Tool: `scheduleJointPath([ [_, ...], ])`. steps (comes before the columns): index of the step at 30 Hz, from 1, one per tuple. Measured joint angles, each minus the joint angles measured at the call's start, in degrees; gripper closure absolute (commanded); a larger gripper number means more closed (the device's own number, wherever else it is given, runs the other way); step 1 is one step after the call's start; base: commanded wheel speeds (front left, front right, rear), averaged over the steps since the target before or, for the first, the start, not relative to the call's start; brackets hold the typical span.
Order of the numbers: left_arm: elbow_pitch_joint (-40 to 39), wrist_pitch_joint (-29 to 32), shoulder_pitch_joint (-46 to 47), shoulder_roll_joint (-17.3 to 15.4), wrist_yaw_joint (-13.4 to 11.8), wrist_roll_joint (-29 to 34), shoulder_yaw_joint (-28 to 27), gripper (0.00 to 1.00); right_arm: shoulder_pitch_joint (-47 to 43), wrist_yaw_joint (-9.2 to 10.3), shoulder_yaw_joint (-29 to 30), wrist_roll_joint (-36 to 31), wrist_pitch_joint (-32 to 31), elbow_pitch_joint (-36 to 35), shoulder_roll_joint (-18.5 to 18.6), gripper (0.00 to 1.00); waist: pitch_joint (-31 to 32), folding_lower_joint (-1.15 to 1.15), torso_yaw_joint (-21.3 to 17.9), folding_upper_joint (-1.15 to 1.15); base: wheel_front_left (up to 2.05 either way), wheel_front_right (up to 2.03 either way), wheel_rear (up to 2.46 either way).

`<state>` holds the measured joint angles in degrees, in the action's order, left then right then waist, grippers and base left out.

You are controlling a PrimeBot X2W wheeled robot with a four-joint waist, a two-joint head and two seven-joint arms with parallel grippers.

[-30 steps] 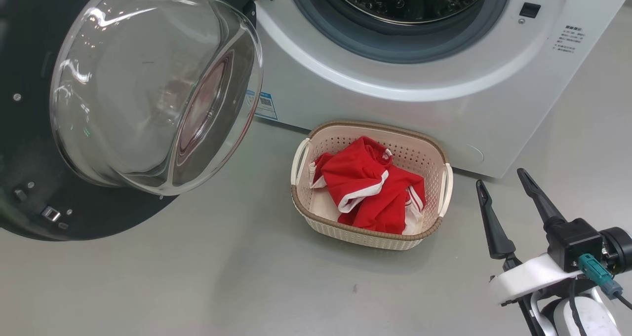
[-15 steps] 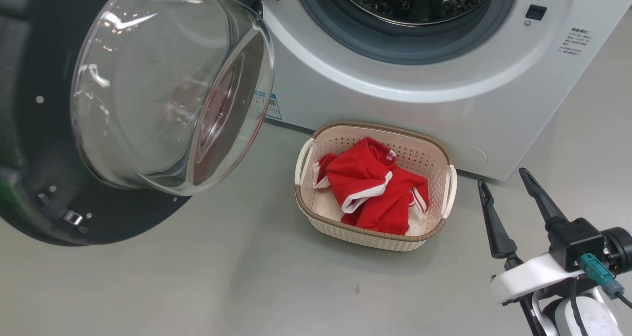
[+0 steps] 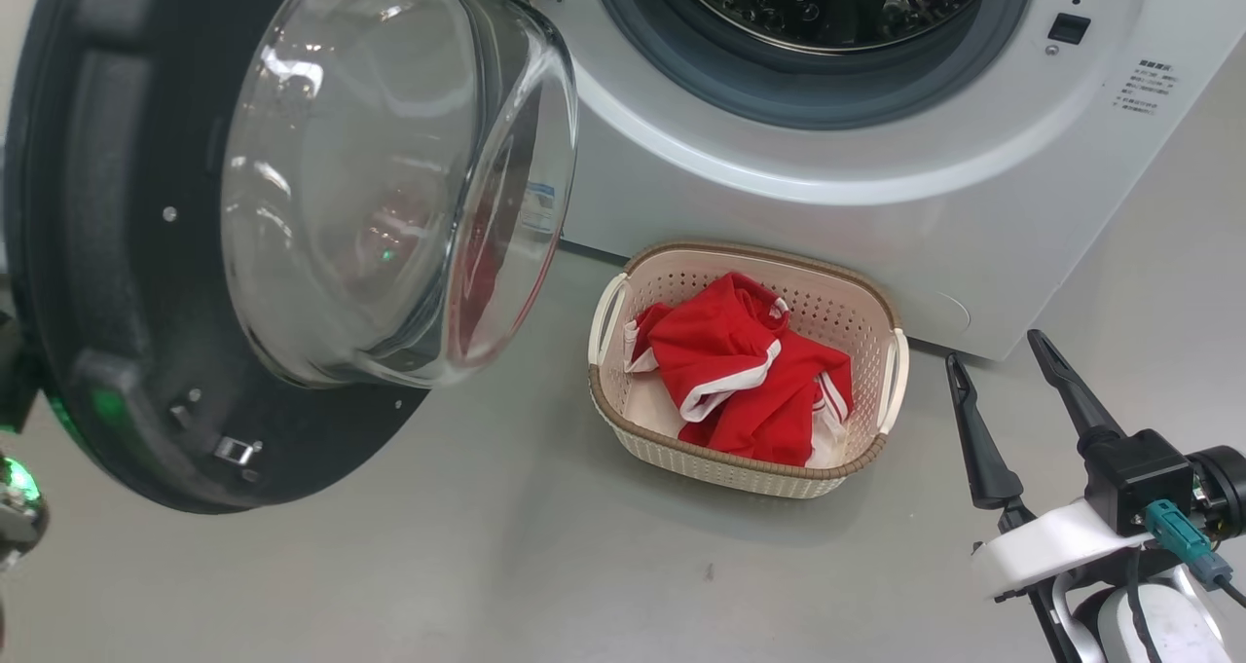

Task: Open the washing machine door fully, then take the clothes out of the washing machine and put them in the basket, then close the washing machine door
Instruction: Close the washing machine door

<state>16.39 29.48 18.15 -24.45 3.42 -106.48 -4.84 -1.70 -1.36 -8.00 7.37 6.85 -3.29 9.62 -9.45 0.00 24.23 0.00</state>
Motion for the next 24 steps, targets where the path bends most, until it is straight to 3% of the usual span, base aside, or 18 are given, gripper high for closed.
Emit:
scheduleJointPath([
  [10,-2.8,5.5,-3.3,1.9,2.4,-2.6,2.8,1.00,0.0,0.00,-0.7,0.1,0.1,0.0,-0.6,0.00,0.8,0.00,-0.6,0.00,0.00,0.00,0.00],
  [24,-10.8,9.9,-5.8,6.2,3.0,-6.2,4.2,1.00,0.0,0.92,-0.6,1.2,1.3,0.0,-2.9,0.00,0.2,0.00,-3.6,0.00,0.00,0.00,0.00],
])
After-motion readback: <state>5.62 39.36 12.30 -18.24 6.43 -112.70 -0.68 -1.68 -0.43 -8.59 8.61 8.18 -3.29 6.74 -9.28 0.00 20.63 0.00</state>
